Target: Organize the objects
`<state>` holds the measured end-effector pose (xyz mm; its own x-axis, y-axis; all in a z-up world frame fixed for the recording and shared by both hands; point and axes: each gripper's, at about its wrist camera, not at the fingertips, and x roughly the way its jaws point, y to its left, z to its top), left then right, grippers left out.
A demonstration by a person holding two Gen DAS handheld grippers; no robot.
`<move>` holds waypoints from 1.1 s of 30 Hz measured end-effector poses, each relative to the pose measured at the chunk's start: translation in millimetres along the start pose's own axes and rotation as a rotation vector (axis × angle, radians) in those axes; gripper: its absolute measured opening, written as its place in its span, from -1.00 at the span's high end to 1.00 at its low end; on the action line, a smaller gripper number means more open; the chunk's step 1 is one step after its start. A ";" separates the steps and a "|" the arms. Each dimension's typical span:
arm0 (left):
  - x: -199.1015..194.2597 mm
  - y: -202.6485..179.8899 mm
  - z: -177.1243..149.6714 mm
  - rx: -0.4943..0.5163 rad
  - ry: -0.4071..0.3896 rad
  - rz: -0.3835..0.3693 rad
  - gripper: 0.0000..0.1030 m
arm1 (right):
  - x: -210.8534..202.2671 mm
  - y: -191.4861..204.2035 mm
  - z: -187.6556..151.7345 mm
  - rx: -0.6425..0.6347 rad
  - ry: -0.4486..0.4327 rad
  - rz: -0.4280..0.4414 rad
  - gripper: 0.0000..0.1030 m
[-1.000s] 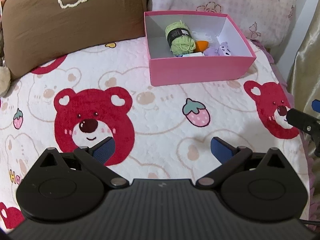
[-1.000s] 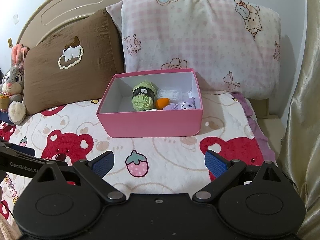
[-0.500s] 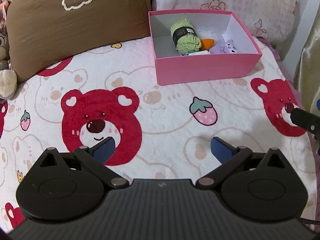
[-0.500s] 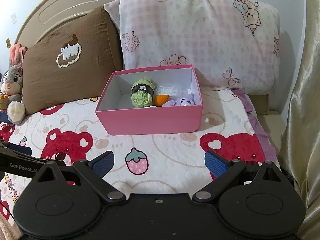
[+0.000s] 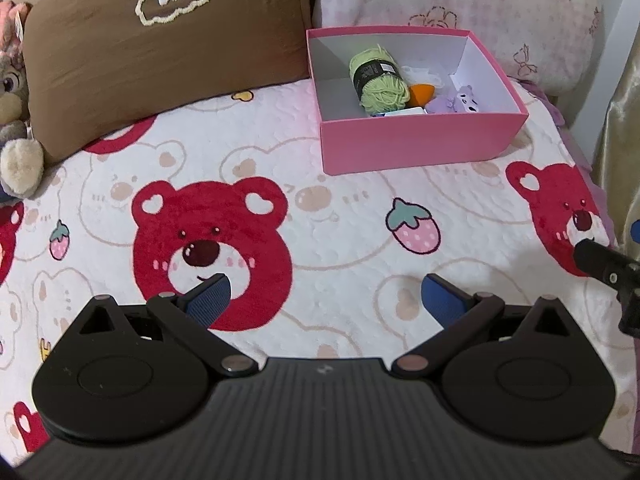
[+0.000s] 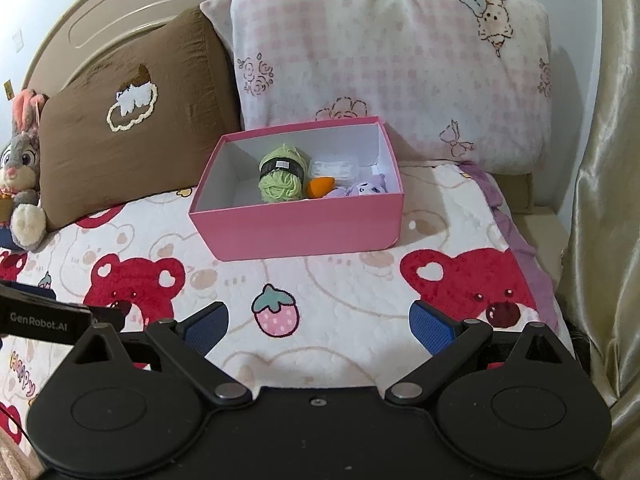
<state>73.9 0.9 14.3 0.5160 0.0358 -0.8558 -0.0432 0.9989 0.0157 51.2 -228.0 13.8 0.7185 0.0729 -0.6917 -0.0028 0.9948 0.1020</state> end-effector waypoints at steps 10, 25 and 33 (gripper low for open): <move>0.0 1.9 -2.0 -0.007 0.006 -0.001 -1.00 | 0.6 8.5 -3.0 -0.016 0.002 0.000 -0.92; -0.2 -0.5 -3.3 0.008 0.009 -0.003 -1.00 | -4.4 21.0 -0.2 -0.052 0.009 -0.004 -0.92; -0.7 -2.0 -4.1 0.009 0.005 -0.029 -1.00 | -6.9 26.0 -0.2 -0.072 0.006 -0.006 -0.92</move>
<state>70.1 -1.3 12.8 0.5125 0.0063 -0.8587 -0.0202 0.9998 -0.0048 46.0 -202.6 21.0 0.7145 0.0669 -0.6964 -0.0488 0.9978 0.0459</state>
